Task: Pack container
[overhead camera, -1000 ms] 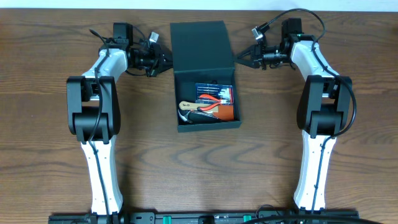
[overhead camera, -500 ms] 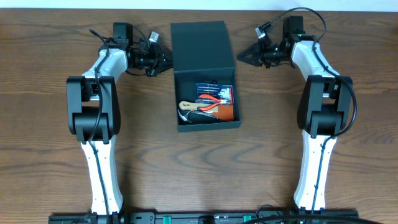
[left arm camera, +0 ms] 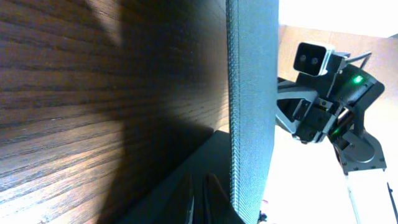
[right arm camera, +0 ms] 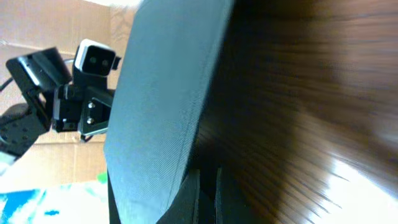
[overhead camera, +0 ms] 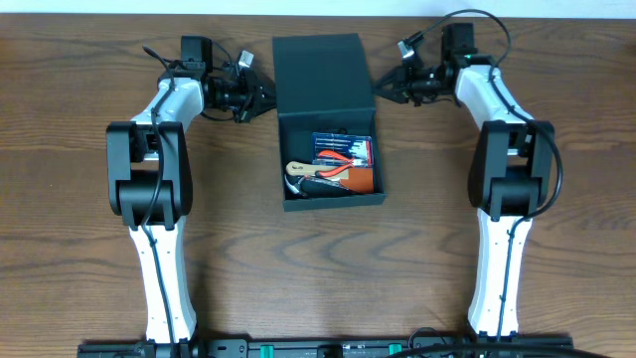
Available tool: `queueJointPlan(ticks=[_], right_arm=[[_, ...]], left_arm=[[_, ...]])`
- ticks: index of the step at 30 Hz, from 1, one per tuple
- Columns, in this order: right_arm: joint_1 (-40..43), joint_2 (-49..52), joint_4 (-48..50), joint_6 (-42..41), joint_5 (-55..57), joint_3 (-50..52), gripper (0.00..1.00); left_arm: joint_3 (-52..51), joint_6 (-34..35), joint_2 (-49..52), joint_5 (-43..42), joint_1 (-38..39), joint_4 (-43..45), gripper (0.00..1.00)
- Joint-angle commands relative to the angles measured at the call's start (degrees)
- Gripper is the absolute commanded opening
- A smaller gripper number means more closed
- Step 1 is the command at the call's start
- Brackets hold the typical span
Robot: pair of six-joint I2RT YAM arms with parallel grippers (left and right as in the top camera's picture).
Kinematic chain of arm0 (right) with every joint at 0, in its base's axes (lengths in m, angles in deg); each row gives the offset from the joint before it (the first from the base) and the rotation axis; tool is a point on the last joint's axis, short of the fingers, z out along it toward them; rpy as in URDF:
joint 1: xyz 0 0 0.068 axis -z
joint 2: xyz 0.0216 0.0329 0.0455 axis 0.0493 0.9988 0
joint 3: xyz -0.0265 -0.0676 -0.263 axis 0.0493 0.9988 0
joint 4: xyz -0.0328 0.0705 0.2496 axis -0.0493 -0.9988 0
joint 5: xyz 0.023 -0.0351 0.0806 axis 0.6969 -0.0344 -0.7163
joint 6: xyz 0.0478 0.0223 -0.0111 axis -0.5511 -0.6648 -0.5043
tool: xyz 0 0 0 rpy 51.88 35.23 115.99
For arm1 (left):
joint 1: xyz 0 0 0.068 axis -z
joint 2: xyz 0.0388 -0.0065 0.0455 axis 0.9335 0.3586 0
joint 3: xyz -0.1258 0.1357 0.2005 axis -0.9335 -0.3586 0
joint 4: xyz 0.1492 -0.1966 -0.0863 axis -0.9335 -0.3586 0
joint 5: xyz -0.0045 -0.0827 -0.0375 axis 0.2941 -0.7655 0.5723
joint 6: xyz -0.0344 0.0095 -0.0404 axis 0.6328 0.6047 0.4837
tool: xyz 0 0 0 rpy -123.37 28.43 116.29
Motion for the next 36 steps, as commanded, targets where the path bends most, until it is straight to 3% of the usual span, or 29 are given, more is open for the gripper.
queueJointPlan(ticks=[1,18,32,36], right_arm=[[-1.05,2.99,1.01,-1.01,-5.20,-0.35,0.01],[-1.29,3.45,17.03,-3.39,-28.94,-0.37,0.01],[-1.46,-0.28,16.46,-11.45,-27.85,-0.37,0.01],[-1.49,-1.97,10.95,-10.29,-26.45,-0.37,0.01]], left_arm=[[0.61,0.11,-1.60,-1.64,0.17,0.31,0.06],[0.61,0.09,-4.59,-1.60,0.17,1.18,0.05],[0.61,-0.33,-10.49,-1.40,2.43,1.07,0.05],[0.61,-0.55,-11.58,-1.40,2.93,0.59,0.06]])
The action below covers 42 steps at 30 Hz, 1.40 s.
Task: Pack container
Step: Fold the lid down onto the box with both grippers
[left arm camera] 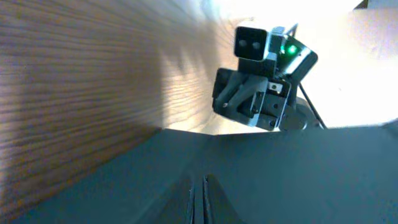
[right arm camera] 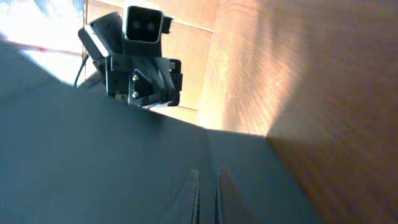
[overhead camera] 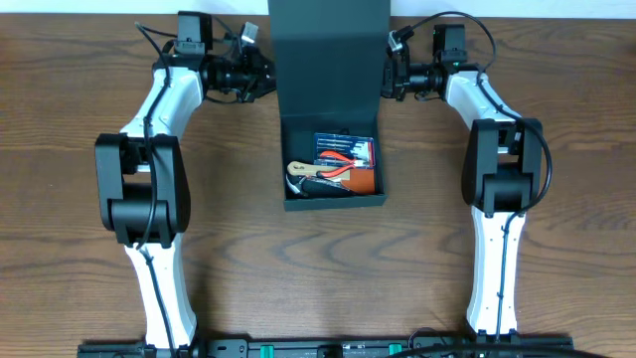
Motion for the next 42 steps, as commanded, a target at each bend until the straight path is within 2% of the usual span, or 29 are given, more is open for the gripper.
queueJointPlan(ticks=[1,7,9,12,17,22,29,35,38,42], right_arm=[[-0.81,-5.07,-4.26,1.55,0.33,-0.37,0.01],[-0.72,-10.43,-27.58,19.50,15.78,-0.37,0.01],[-0.68,-12.52,-36.06,25.53,22.51,-0.37,0.01],[-0.63,-14.64,-43.89,30.49,28.50,-0.37,0.01],[-0.96,-16.55,-50.16,34.95,32.46,-0.37,0.01],[-1.42,-17.03,-51.34,35.36,37.13,-0.37,0.01],[-2.38,-18.75,-50.31,35.76,55.78,-0.39,0.01],[-2.67,-25.18,-48.89,36.37,58.25,-0.39,0.01],[-3.98,-30.12,-49.05,36.37,63.49,-0.39,0.01],[-6.99,-34.16,-51.89,36.33,69.33,-0.39,0.02]], left_arm=[[0.59,-0.50,-2.45,-1.01,0.66,-0.37,0.05],[0.59,-3.65,-4.07,-0.98,0.85,-5.18,0.05],[0.59,-5.95,-4.44,-0.98,0.90,-9.29,0.05],[0.59,-11.15,-5.27,0.87,0.94,-16.20,0.06],[0.59,-18.82,-7.96,5.07,1.01,-24.81,0.05],[0.59,-20.09,-10.56,6.49,1.01,-27.39,0.05],[0.59,-24.04,-14.69,26.10,1.01,-35.85,0.05],[0.59,-24.13,-19.80,46.95,2.56,-42.47,0.05],[0.59,-24.28,-22.80,55.63,5.31,-44.39,0.05],[0.59,-24.30,-25.57,62.45,9.62,-46.01,0.05]])
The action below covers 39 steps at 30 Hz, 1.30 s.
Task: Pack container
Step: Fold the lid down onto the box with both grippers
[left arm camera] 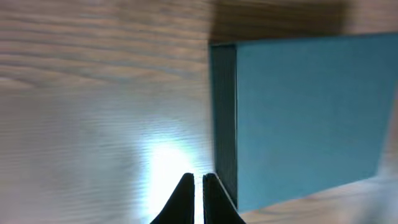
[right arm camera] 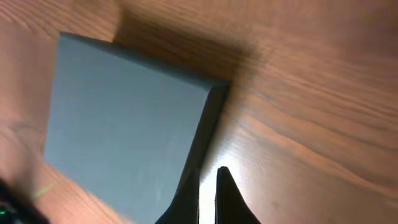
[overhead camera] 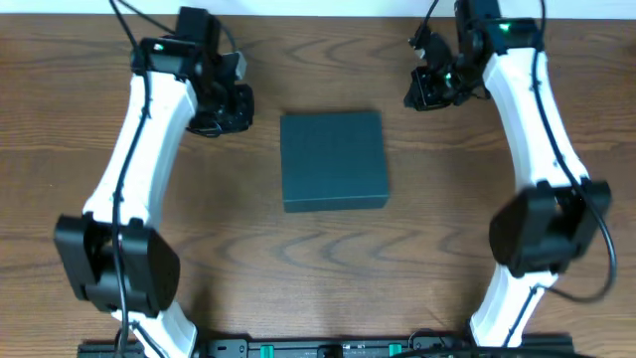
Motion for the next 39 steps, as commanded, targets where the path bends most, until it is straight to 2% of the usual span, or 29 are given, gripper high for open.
queueJointPlan(ticks=[1,5,10,17,27,39], right_arm=[[-4.11,-4.33,-2.80,1.14,7.28,-0.31,0.02],[-8.39,-4.72,-7.17,-0.20,12.09,-0.22,0.01],[-12.37,-4.00,-7.15,-1.49,14.75,0.55,0.01],[-13.11,-3.67,-4.72,-2.73,16.17,4.57,0.01],[-13.88,-3.67,2.91,-2.73,13.35,18.80,0.01],[-16.31,-3.67,5.42,-2.23,13.38,21.09,0.01]], left_arm=[[0.55,-1.16,-3.02,11.54,4.02,-1.14,0.06],[0.55,-0.74,-4.07,14.53,8.81,-1.53,0.05],[0.55,0.79,-4.09,19.67,12.44,-2.32,0.06],[0.55,2.29,-4.20,20.22,12.66,-2.91,0.06],[0.55,2.29,-4.20,20.24,12.61,-2.89,0.05],[0.55,2.56,-4.20,20.22,12.61,-2.89,0.06]])
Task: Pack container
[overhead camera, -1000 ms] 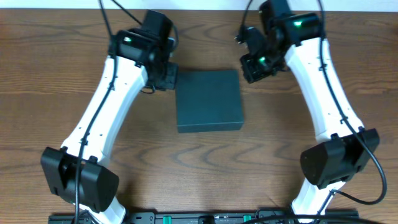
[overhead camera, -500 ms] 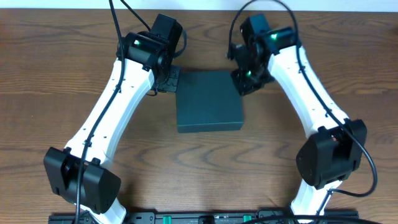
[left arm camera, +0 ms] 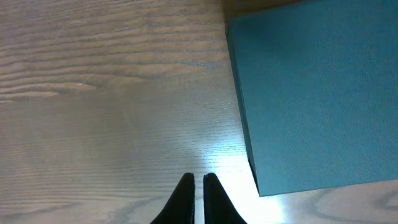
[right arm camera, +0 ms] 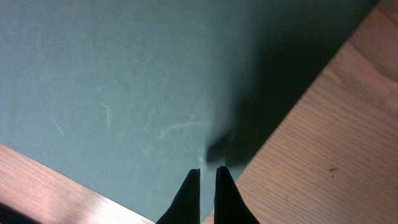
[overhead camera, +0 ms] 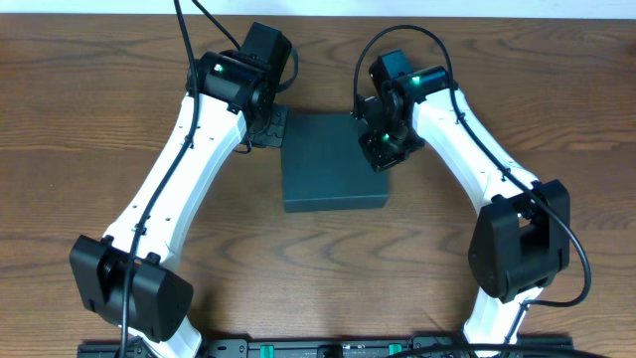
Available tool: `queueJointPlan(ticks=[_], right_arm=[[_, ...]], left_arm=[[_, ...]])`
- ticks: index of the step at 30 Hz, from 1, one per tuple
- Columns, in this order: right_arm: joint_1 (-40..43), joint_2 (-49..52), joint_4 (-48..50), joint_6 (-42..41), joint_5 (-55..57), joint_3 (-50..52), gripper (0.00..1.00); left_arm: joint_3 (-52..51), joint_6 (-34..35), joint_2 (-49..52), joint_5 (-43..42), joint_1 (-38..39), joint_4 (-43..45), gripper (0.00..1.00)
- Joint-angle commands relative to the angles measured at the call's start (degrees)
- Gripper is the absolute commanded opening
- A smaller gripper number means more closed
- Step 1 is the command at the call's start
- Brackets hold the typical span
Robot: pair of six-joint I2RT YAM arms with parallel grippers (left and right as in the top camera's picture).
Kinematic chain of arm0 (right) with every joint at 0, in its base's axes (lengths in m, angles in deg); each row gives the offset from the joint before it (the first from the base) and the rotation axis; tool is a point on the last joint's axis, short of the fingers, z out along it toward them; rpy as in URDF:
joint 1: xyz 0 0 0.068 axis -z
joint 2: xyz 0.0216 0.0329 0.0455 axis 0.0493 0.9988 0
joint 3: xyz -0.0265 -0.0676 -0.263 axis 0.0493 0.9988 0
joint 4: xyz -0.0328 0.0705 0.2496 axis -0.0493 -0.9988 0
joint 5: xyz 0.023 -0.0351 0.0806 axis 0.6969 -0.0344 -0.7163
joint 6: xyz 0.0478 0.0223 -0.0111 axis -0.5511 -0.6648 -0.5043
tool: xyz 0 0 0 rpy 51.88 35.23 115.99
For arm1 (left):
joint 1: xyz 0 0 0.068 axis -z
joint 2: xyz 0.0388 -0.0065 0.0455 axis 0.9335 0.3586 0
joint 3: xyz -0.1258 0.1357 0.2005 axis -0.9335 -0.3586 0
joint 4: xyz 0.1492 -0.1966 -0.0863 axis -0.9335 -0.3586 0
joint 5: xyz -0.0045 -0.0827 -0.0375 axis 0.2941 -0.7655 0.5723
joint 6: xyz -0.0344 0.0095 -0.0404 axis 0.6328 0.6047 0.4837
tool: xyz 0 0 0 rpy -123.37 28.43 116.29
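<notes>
The dark box (overhead camera: 331, 169) lies shut in the middle of the table, its lid flat and its contents hidden. My left gripper (overhead camera: 271, 127) sits by the box's far left corner; in the left wrist view its shut fingertips (left arm camera: 198, 181) hang over bare wood, with the box (left arm camera: 311, 93) to their right. My right gripper (overhead camera: 382, 151) is over the lid's far right part. Seen from the right wrist, it (right arm camera: 207, 173) is shut just above the lid (right arm camera: 124, 81), close to the lid's edge. Neither holds anything.
The brown wooden table (overhead camera: 89, 149) stretches to both sides of the box. Both white arms reach in from the near edge, where a black rail (overhead camera: 318, 348) runs. Wood shows beside the lid (right arm camera: 323, 143).
Both grippers were away from the shut box, off its far corners. The left one is now at the far left corner and the right one over the lid's right side.
The box stood open with tools inside, both grippers at the sides of its half-raised lid. Then the lid stood upright between them. Then the box was shut and the grippers were clear of it. Now they are back at it, shut.
</notes>
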Motion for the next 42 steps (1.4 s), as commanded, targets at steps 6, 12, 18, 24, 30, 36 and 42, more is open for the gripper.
queueJointPlan(ticks=[6,12,18,24,30,36,42], right_arm=[[-2.03,0.17,0.70,0.57,-0.52,0.92,0.01],[-2.47,0.24,2.97,0.70,-0.52,3.48,0.01],[-2.45,0.68,7.41,0.68,-0.55,9.33,0.01],[-2.45,0.87,8.94,0.70,-0.52,11.61,0.01],[-1.88,0.66,12.09,0.66,0.13,8.70,0.03],[3.19,0.57,16.37,-4.68,4.50,-0.61,0.11],[12.92,0.57,18.51,-6.99,5.90,-7.93,0.50]], left_arm=[[0.55,0.57,-0.76,1.16,-0.15,-0.15,0.06],[0.55,0.57,-0.76,1.18,-0.15,-0.15,0.06],[0.55,0.55,-0.76,1.18,-0.15,-0.15,0.06],[0.55,0.55,-0.76,1.18,-0.15,-0.15,0.06],[0.55,0.48,-0.76,1.22,-0.33,0.31,0.06],[0.55,0.50,-0.87,1.16,-3.87,2.73,0.06],[0.55,0.50,-0.85,1.14,-12.09,7.89,0.29]])
